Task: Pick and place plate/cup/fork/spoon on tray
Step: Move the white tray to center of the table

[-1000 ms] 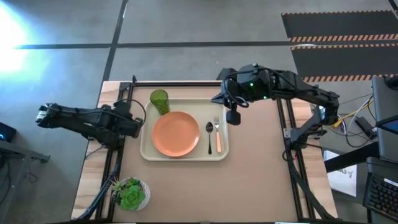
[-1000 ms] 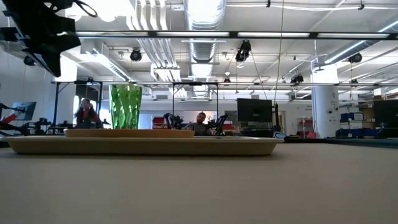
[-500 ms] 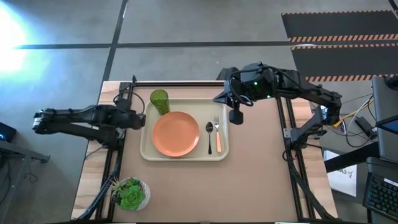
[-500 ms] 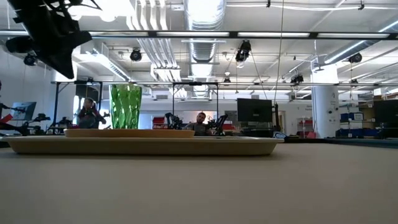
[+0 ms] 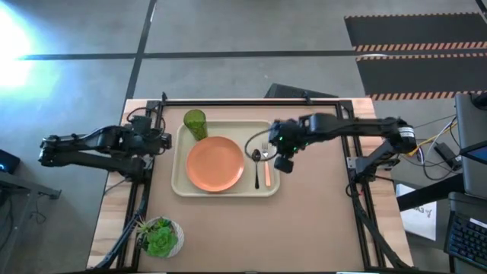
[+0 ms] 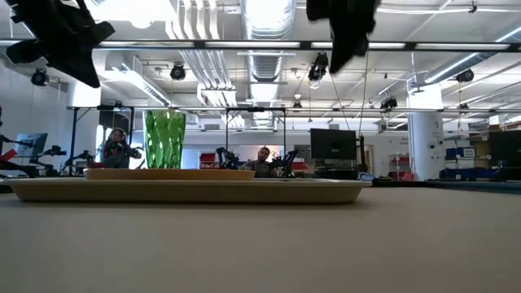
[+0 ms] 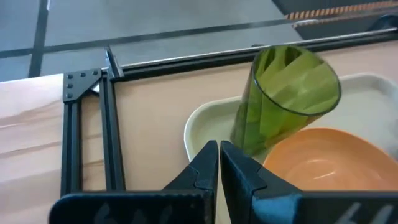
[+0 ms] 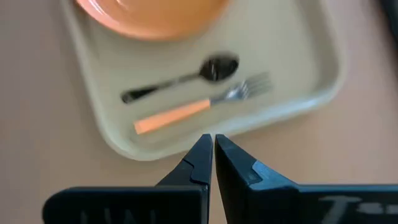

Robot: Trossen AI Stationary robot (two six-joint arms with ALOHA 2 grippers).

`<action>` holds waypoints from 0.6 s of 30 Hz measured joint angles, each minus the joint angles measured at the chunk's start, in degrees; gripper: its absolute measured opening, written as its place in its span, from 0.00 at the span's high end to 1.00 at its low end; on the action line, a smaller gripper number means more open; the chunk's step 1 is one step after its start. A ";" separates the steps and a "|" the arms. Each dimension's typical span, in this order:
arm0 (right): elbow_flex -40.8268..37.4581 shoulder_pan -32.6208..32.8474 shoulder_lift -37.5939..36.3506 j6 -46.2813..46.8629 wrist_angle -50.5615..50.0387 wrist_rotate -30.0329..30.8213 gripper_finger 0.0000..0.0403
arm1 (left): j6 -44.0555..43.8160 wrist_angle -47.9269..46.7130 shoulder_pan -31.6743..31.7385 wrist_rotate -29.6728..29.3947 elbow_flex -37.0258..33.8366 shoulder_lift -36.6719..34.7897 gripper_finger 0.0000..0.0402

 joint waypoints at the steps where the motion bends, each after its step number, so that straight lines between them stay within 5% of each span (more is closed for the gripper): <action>1: -3.15 0.29 0.00 1.44 1.99 -0.03 0.98 | 0.17 0.15 0.00 -0.01 0.00 -0.39 1.00; 9: -22.18 3.69 0.04 9.53 26.12 -7.50 0.98 | 4.55 5.45 0.00 -0.12 0.00 -2.11 1.00; 18: -30.34 4.80 0.04 15.51 29.30 -7.56 0.98 | 18.64 19.04 -0.02 -0.04 0.01 -1.14 1.00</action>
